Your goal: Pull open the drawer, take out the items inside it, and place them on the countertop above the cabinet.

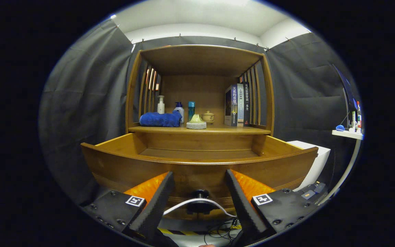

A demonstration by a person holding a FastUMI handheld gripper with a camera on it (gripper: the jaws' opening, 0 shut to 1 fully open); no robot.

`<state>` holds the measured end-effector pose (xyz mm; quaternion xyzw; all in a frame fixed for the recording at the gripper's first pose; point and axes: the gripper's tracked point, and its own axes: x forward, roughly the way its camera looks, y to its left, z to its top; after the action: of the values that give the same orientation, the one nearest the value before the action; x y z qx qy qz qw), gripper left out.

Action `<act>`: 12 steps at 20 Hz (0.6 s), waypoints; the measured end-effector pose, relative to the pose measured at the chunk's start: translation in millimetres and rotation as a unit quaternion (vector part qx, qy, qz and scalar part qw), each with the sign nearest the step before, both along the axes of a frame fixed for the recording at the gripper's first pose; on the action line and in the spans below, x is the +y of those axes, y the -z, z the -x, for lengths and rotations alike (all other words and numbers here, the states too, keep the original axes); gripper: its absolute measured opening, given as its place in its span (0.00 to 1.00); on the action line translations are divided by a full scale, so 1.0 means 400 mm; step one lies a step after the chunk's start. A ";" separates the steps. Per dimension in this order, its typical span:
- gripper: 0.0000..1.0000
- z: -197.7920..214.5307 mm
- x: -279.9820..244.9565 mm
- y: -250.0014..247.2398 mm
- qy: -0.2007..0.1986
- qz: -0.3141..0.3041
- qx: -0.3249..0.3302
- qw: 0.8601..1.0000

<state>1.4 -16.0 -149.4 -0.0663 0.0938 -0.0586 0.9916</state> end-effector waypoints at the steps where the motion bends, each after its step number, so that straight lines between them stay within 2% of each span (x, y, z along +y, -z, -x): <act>1: 0.98 0.002 0.002 0.000 0.000 0.000 -0.003 1.000; 12: 0.98 -0.062 -0.014 -0.004 -0.009 -0.024 0.003 1.000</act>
<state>26.3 -21.8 -147.7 -0.0435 0.0980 -0.0476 0.9931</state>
